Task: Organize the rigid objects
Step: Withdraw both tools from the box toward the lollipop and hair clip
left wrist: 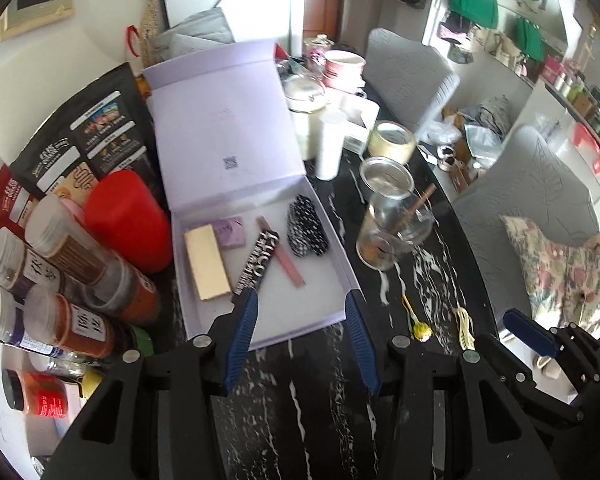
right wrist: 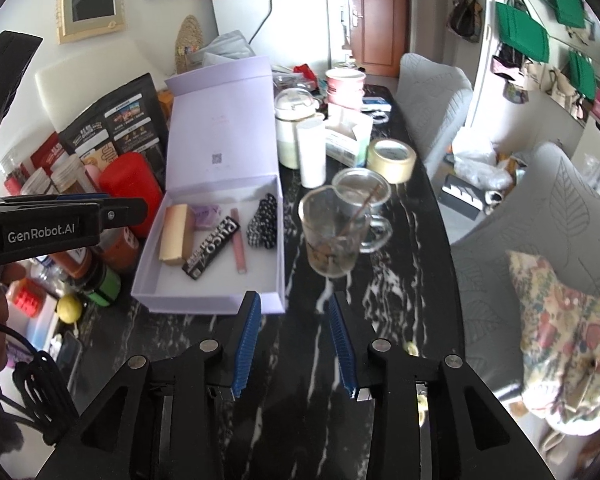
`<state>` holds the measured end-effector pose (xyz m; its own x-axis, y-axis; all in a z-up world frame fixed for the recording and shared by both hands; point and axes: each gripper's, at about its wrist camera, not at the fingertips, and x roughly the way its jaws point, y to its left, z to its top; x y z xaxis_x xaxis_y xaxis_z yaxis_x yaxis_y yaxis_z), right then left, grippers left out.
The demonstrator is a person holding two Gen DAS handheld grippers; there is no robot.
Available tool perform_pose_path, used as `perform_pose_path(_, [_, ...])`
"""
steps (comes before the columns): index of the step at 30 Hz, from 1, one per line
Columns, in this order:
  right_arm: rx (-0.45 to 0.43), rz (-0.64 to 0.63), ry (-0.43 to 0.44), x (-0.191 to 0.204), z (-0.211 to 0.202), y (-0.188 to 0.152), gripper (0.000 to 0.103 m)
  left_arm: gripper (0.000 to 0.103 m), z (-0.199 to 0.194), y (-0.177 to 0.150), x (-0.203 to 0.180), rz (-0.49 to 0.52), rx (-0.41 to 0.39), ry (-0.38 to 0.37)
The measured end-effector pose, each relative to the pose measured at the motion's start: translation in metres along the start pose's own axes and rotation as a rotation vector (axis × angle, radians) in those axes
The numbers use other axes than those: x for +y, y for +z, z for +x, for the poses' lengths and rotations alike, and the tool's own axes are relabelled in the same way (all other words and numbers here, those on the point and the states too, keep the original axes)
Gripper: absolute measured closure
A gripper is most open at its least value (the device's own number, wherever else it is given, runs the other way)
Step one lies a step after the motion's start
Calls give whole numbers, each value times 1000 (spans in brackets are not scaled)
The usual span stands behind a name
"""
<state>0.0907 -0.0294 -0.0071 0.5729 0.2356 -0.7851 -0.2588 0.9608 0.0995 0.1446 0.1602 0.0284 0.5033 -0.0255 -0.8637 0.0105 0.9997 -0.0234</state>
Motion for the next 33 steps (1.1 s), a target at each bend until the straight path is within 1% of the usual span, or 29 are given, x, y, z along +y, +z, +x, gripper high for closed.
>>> perform_pose_path(5, [13,35,-11,-16,-10,-17,64,58,4,-12,-18,15,28,-28])
perform_pose_path(13, [19,84,-40,-40,-26,-42,64,58,11,-28,-52,63,66,-54])
perform_pose_path(20, [31,130,-65,-66,-40,-65,64,58,19,-41,-84,106,114,-80])
perform_pose_path(23, [38,153,-67,-78,-46,-75,64,58,20,-46,-96,99,127,-78])
perform_pose_path(28, [38,161,-58,-98,-55,-89,62,58,17,-55,-115,94,125,-67])
perform_pose_path(33, [38,148,-36,-112,-62,-101,62,58,19,-66,-131,51,142,-52])
